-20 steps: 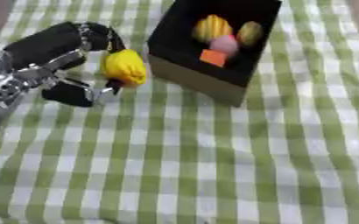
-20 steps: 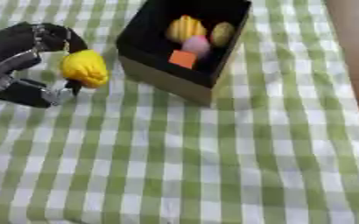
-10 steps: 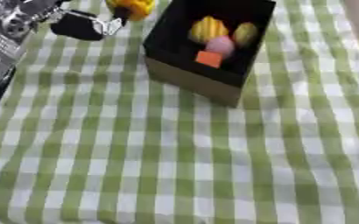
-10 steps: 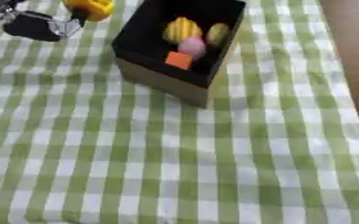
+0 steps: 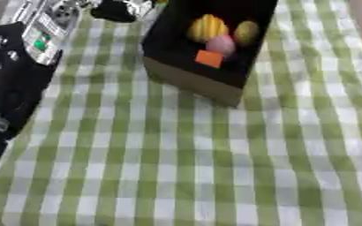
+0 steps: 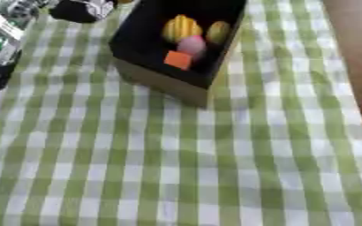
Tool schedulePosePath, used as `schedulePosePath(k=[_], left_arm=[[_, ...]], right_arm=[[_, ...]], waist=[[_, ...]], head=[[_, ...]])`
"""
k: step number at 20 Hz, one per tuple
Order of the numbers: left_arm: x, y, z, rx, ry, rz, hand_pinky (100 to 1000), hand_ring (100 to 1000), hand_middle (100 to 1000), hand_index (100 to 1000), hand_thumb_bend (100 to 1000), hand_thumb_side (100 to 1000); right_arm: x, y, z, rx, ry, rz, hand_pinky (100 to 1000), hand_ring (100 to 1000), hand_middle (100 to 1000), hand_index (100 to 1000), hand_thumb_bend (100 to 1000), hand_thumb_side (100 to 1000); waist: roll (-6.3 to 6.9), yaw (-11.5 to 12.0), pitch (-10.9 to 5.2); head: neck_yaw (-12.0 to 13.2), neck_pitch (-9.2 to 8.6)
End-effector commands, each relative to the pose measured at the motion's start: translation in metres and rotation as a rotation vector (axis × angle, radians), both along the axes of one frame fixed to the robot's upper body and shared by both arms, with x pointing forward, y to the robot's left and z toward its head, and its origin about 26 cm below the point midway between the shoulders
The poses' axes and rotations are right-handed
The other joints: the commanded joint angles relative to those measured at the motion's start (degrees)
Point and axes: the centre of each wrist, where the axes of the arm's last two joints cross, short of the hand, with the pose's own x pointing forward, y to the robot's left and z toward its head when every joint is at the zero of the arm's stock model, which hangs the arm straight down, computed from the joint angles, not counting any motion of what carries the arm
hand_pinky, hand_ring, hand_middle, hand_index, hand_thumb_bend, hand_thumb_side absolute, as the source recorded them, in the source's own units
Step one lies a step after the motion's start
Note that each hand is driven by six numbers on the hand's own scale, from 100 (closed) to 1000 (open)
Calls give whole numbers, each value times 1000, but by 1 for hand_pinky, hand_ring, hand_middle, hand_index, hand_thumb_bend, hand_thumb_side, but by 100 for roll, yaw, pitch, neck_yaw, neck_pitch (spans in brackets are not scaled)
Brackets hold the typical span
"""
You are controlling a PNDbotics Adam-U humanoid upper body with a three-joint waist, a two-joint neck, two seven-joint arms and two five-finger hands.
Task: Pick up objects on the table and place them in the box.
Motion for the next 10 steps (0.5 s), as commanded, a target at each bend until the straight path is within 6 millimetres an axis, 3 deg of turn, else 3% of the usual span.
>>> schedulePosePath(k=[1, 10], left_arm=[[7, -4, 2, 9, -45, 43, 763, 685, 687, 699, 178, 361], [22, -6, -34, 75, -15, 157, 800, 736, 734, 749, 307, 423]], right_arm=[[-6, 2, 9, -13, -35, 15, 830, 842, 591, 844, 100, 547], [-6, 6, 11, -8, -38, 37, 830, 843, 590, 843, 100, 549]], waist=[[-50, -22, -102], [-63, -72, -55]], head=[[51, -78], [96, -121]])
